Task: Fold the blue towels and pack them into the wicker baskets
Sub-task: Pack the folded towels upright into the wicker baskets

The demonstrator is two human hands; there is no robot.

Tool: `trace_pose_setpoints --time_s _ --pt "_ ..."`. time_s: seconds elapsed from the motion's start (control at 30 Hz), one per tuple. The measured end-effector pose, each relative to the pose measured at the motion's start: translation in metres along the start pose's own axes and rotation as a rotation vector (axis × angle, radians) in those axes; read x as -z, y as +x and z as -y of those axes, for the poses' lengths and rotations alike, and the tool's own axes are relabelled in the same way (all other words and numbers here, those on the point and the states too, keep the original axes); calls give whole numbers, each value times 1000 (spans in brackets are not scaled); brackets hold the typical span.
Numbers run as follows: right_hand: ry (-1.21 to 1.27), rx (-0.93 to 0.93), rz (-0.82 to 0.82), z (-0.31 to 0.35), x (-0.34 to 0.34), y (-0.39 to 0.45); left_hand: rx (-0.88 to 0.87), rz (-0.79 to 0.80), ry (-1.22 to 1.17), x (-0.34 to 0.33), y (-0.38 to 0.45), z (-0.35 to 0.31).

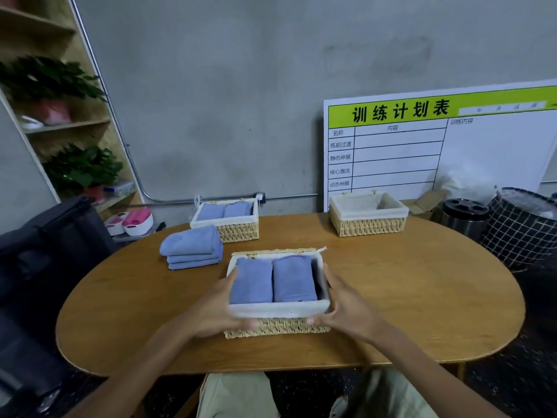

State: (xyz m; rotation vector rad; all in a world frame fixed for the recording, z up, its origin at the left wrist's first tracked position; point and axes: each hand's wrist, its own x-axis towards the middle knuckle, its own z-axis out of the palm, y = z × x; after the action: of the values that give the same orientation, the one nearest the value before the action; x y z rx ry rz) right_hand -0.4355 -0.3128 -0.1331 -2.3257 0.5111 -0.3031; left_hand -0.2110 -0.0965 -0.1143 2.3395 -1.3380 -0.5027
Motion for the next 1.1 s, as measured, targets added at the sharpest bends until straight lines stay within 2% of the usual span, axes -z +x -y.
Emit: trace_pose_setpoints --time_s 0.07,0.2,0.37,0.53,0.93,1.1 --pt "103 -32 -81 -3 -4 5 24 -23 -19 -13 6 -3" --pt "273 -50 -186 -25 4 22 19 -192 -50 -26 32 -12" --pt "373 -14 -243 -54 14 52 53 -357 -219 -37 76 -21" --pt "418 -107 -307 -85 14 94 13 -464 -328 -46 126 -11" --pt "519 -59 -392 -119 13 200 80 -610 -510 -52 228 9" --pt "507 -50 -390 -131 18 239 85 -600 -546 -46 266 15"
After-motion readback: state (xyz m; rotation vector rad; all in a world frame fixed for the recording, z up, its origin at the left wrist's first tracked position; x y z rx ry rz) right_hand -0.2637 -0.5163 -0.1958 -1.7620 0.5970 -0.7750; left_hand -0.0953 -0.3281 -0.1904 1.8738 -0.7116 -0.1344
